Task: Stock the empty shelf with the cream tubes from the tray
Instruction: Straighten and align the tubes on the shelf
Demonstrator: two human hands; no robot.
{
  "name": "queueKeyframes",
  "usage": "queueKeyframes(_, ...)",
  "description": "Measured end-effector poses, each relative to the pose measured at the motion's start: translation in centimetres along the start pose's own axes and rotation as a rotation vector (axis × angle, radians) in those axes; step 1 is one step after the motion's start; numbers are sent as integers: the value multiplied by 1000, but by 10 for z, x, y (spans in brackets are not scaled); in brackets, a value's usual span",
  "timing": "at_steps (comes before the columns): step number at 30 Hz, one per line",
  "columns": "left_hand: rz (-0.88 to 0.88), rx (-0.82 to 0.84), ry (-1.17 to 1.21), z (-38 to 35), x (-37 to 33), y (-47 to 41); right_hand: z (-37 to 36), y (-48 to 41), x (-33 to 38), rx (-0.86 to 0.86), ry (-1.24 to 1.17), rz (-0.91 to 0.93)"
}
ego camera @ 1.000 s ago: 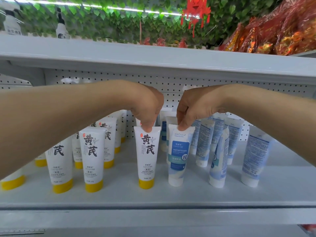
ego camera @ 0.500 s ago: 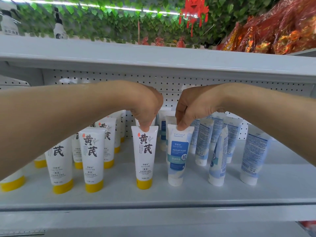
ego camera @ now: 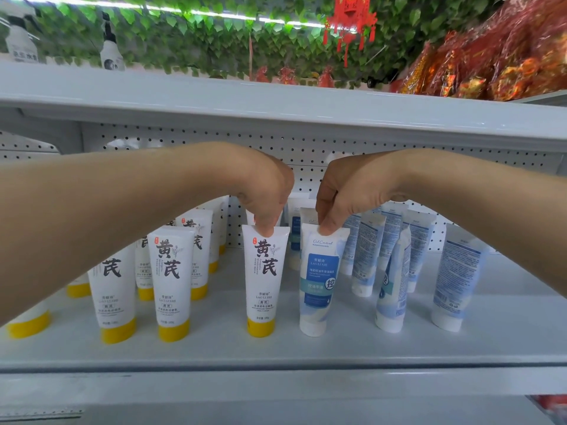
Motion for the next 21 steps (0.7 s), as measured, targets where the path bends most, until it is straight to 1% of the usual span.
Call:
queueKeyframes(4, -14, 26, 19, -1, 3, 1, 1, 2, 2, 4, -33, 27)
queueKeyframes(11, -25, 53, 85, -3, 13, 4, -1, -1, 2, 41, -31, 3)
queueKeyframes(21, -42, 61, 96, -4, 15, 4, 2, 2, 5, 36, 42, -5)
Point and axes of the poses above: each hand's wrist, its own y-axis away from the middle knuckle, its own z-axis out of the back of the hand, x = y × z, the point moved 2 cm from there along -y, towards the middle knuckle, and after that the axes turned 10 degrees about z, right-handed, at the moved point
